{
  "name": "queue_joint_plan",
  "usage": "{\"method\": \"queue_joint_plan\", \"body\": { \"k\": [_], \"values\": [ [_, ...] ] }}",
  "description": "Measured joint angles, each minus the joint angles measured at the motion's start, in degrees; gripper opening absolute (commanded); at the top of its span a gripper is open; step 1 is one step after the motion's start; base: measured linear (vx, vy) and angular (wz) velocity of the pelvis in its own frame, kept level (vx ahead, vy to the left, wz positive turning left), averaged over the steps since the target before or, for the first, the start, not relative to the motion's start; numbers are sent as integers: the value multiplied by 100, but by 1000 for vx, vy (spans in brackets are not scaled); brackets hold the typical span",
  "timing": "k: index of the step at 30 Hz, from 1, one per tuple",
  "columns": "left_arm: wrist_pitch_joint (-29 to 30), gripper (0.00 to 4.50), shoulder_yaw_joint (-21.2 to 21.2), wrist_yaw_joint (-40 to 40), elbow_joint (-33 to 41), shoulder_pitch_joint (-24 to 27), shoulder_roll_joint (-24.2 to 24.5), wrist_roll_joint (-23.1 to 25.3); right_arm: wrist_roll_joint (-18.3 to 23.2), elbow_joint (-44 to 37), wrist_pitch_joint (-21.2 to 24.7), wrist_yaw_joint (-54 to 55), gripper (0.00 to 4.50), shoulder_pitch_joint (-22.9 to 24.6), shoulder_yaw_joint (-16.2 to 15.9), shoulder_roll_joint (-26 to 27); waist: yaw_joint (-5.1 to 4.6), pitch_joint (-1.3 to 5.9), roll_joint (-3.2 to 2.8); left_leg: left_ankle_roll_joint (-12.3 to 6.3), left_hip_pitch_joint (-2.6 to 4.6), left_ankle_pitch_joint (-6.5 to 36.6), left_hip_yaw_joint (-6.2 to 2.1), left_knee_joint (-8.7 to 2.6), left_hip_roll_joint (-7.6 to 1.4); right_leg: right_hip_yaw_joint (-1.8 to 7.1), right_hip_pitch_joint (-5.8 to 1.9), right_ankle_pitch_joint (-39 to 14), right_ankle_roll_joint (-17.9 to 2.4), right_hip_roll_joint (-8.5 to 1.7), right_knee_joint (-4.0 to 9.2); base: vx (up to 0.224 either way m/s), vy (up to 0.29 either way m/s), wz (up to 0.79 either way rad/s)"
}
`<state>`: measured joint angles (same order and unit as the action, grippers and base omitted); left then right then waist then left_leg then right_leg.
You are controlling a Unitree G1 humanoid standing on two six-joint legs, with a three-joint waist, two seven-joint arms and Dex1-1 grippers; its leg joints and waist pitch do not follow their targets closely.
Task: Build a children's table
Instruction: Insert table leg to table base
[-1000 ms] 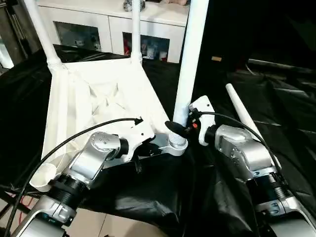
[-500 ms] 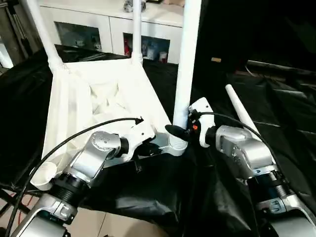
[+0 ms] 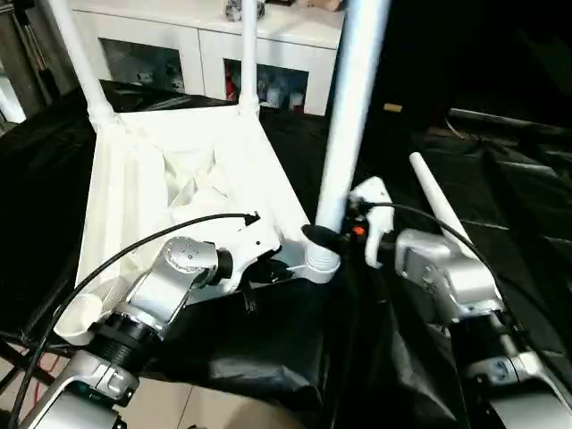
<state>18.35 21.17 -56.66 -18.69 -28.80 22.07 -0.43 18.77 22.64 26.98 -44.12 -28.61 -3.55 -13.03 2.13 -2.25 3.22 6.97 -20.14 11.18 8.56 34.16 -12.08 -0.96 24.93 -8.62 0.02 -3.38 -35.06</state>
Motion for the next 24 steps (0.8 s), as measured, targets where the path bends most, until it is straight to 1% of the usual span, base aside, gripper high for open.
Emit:
{"method": "queue_joint_plan", "body": {
  "k": [1,4,6,11,12,14,16,20,22,24],
  "values": [
    [2,0,-2,-2,1,0,-1,-9,54,21,-98,0,191,68,78,48,0,-2,-10,0,-1,0,0,-1,0,0,1,0,-1,0,0,0,0,0],
    [2,0,-1,-5,1,1,-2,-19,159,24,-346,7,191,233,181,119,4,-2,-30,0,-1,0,-1,-4,0,-2,0,1,-1,0,0,0,0,0],
    [7,0,-1,0,1,7,-20,-19,180,-32,-507,25,191,373,230,169,12,-1,-41,0,-1,0,-3,-6,0,-4,-2,0,-1,0,3,0,0,0],
    [42,0,-5,27,-2,11,-41,-48,211,-245,-887,103,191,765,331,335,21,2,-97,0,-2,0,-4,-7,1,-4,-4,-1,1,0,11,0,0,0],
    [42,0,-5,26,-8,11,-38,-45,209,-252,-982,120,191,825,330,338,17,6,-117,0,-2,0,-4,-7,2,-3,-4,-1,1,-1,13,0,0,0],
    [37,0,-5,22,-10,11,-31,-48,207,-245,-1098,113,191,883,317,340,14,5,-130,0,-2,0,-5,-8,3,-3,-4,-1,2,-1,12,0,0,0],
    [37,0,-5,10,-12,11,-41,-48,204,-242,-1228,110,191,949,308,341,10,6,-134,0,-2,0,-5,-10,3,-3,-4,-2,2,-1,13,0,0,0],
    [35,0,-4,-11,-15,11,-39,-55,172,-301,-1330,112,191,1049,295,340,12,11,-148,-1,-4,1,-6,-15,3,-3,-4,-3,4,-1,19,0,0,0],
    [34,0,-4,-41,-15,11,-35,-63,86,-417,-1408,118,191,1111,197,305,11,11,-157,-1,-5,1,-6,-19,4,-3,-4,-4,5,-1,23,0,0,0],
    [32,0,-1,-57,-15,11,-27,-63,-113,-611,-1526,118,191,1166,1,179,14,10,-160,-1,-4,1,-5,-28,5,-3,-4,-5,6,-1,24,0,0,0]
  ]
}}
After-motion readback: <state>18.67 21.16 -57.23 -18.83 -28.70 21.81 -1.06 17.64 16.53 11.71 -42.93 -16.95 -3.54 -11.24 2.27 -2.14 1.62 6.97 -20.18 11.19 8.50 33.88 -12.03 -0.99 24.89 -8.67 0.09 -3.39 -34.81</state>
